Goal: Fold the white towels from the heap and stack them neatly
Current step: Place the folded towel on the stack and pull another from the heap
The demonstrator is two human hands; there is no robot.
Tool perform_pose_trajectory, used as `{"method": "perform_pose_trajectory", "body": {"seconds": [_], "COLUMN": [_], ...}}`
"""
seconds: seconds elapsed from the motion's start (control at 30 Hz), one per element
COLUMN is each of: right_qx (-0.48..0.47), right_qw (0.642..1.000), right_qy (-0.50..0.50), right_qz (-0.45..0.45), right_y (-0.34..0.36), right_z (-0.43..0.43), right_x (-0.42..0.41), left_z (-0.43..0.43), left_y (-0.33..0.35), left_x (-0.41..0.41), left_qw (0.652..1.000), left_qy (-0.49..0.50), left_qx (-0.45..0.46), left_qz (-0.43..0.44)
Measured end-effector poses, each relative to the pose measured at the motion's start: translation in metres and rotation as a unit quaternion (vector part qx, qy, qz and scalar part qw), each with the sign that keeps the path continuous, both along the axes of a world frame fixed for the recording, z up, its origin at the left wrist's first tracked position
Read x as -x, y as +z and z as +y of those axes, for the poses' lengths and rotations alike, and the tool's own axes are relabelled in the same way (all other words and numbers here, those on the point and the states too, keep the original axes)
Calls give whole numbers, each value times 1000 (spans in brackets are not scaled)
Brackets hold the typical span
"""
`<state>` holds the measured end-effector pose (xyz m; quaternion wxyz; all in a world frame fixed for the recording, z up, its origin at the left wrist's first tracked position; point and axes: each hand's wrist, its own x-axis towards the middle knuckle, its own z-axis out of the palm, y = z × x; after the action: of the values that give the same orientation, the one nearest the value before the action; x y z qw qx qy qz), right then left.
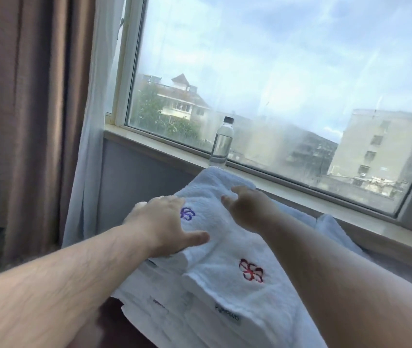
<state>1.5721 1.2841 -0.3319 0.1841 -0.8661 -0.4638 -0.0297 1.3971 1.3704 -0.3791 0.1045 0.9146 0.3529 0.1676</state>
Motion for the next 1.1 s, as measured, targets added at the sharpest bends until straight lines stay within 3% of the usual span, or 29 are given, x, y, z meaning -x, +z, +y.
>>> {"method": "perform_pose_trajectory", "body": {"seconds": [0.27,0.57,0.9,1.0,1.1], "right_qx": [-113,-176,-231,-289,-340], "right_qw": [992,969,922,893,857], "right_qy": [-52,-171,-298,-324,-370], "right_qz": [-35,26,84,115,110], "right_y": [6,-24,-88,-126,-168], "right_z": [-116,-292,-451,-469,-472], "right_x": [21,0,-61,-70,-78], "left_z": [-85,-213,-345,-372,-390], "left_y": [7,-14,-61,-94,-128], "left_x": [7,-28,-121,-149,-170], "left_qw": [995,973,937,933,943], "left_qy": [-83,-207,-326,-320,-276], "left_qx": [-12,12,23,88,79], "left_qz": [-58,-96,-126,-141,-168]}}
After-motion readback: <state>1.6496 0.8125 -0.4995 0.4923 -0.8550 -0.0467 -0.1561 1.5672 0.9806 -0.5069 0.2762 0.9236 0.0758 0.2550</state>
